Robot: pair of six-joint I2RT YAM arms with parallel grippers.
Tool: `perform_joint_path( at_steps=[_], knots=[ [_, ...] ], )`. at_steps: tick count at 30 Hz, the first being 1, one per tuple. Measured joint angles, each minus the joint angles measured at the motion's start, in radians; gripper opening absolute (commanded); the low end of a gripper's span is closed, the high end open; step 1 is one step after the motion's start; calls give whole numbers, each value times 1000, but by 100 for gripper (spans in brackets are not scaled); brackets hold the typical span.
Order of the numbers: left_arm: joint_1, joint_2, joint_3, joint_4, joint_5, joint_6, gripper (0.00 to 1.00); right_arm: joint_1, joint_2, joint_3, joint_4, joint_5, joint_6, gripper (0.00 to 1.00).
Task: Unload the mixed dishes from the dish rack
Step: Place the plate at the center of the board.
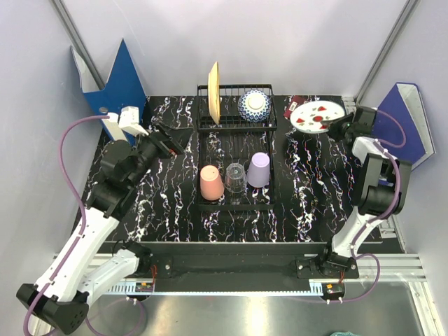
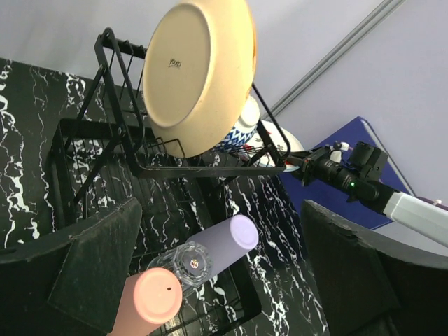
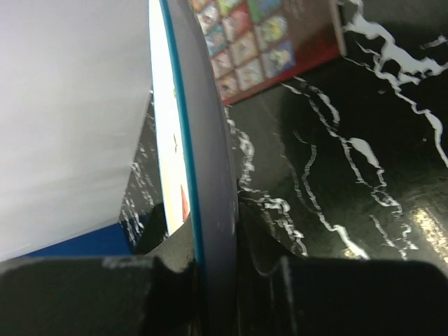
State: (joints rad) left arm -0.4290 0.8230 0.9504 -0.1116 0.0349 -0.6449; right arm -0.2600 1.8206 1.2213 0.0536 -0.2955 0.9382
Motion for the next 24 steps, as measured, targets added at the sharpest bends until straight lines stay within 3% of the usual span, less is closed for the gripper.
perform_joint_path(
  at_steps=[12,24],
  knots=[
    [0,48,-12,-2,2,-1,99,1,154,-1,33,-26,-49,0],
    [0,71,-11,-9,3,-7,99,1,197,4,97,-61,-60,36]
  ],
)
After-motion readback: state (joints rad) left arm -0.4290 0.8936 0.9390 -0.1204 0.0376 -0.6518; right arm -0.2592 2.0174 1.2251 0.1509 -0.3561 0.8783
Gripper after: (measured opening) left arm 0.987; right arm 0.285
